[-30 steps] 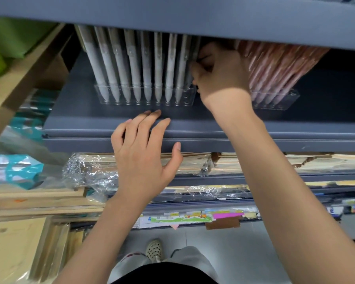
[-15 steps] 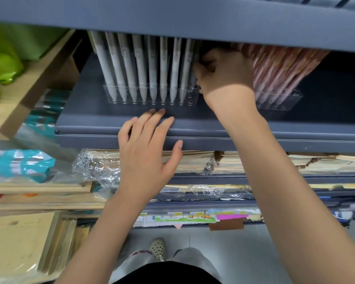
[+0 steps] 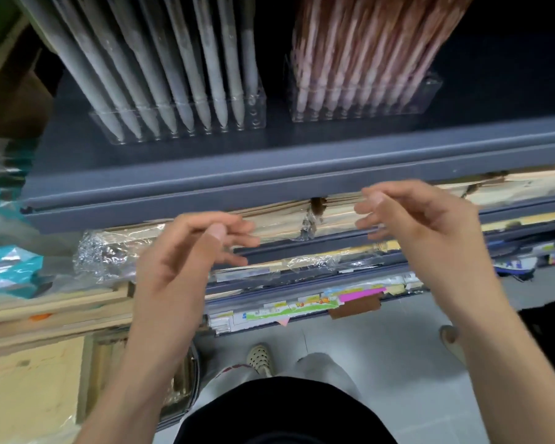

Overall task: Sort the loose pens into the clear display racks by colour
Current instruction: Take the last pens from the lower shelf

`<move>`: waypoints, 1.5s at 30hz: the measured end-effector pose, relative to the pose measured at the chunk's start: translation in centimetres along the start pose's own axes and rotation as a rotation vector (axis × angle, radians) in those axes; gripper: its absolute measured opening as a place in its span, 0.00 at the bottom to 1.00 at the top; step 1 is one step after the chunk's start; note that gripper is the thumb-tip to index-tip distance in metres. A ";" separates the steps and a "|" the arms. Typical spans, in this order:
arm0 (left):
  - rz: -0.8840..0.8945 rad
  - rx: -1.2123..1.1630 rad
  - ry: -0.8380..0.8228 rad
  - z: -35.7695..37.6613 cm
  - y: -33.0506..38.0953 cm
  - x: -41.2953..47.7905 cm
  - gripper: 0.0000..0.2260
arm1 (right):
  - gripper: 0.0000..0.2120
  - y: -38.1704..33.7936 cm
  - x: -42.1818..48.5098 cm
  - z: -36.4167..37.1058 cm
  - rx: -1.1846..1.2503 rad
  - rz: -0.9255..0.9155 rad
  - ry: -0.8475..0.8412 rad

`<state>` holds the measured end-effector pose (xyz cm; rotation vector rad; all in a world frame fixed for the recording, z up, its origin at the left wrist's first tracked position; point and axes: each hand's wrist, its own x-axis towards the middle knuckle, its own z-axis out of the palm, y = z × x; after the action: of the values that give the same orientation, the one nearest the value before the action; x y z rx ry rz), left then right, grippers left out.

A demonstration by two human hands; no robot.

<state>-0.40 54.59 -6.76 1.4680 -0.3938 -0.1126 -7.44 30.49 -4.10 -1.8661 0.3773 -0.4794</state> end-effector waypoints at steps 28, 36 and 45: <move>-1.168 0.620 -0.405 17.3 -28.2 -9.8 0.06 | 0.10 34.4 -24.7 -25.0 -0.141 1.217 0.144; -0.801 0.554 -0.487 33.2 -20.5 -6.0 0.09 | 0.06 33.6 -15.6 -38.7 -0.203 0.877 0.130; -0.071 0.454 -0.599 46.7 -2.2 4.3 0.08 | 0.09 22.0 0.6 -46.0 -0.339 0.172 0.219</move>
<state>-11.22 8.95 -5.63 1.8857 -0.8958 -0.5564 -30.39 -14.47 -10.93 -2.0881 0.8006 -0.5283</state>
